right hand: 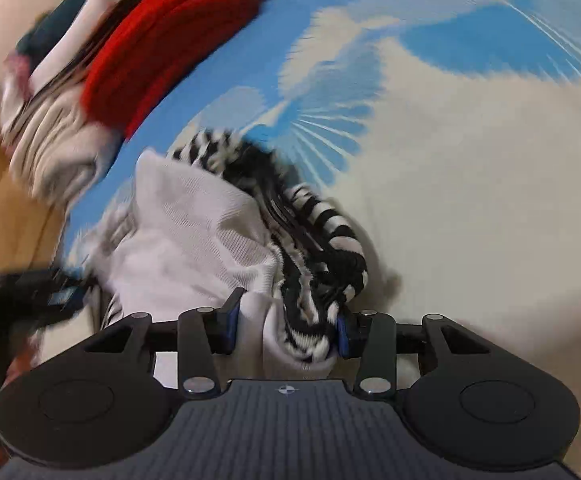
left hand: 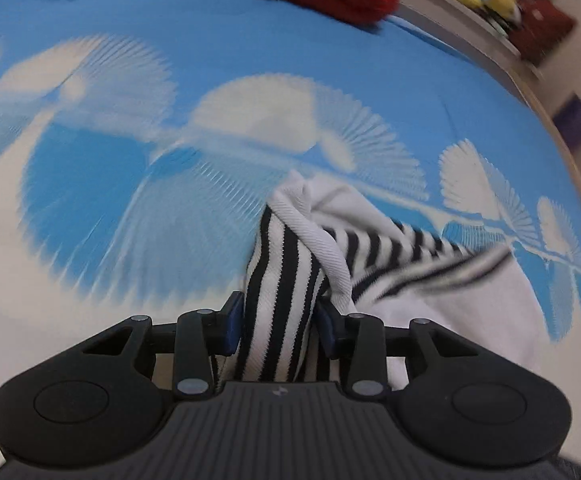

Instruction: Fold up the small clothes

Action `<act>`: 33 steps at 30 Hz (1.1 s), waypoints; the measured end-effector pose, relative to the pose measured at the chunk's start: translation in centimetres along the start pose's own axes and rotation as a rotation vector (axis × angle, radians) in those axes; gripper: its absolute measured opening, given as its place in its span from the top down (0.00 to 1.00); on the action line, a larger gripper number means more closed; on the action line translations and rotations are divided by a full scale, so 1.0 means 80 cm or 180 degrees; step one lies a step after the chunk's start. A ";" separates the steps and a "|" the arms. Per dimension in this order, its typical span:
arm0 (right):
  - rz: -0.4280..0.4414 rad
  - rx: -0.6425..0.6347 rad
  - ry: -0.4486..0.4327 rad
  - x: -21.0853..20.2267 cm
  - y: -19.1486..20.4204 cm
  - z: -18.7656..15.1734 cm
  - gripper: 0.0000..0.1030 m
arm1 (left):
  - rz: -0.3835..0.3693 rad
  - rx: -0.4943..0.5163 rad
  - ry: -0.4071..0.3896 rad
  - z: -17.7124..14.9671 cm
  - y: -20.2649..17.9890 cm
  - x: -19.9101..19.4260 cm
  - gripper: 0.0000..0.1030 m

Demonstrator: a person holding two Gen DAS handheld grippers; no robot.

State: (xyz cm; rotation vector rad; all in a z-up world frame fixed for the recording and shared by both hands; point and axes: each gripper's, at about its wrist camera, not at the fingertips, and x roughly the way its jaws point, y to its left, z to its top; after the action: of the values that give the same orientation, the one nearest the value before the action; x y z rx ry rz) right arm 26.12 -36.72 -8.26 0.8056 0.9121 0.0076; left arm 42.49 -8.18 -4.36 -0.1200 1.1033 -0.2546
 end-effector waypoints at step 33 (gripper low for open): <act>-0.0791 -0.1477 -0.1307 -0.176 0.104 -0.238 0.06 | 0.0559 0.0462 -0.1060 -0.358 0.012 -0.252 0.00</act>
State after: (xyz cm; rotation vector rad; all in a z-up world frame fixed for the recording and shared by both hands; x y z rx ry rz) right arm 6.42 -23.68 0.15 0.2424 0.5794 -0.1534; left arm 8.44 -1.10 0.07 0.0631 0.7560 -0.1494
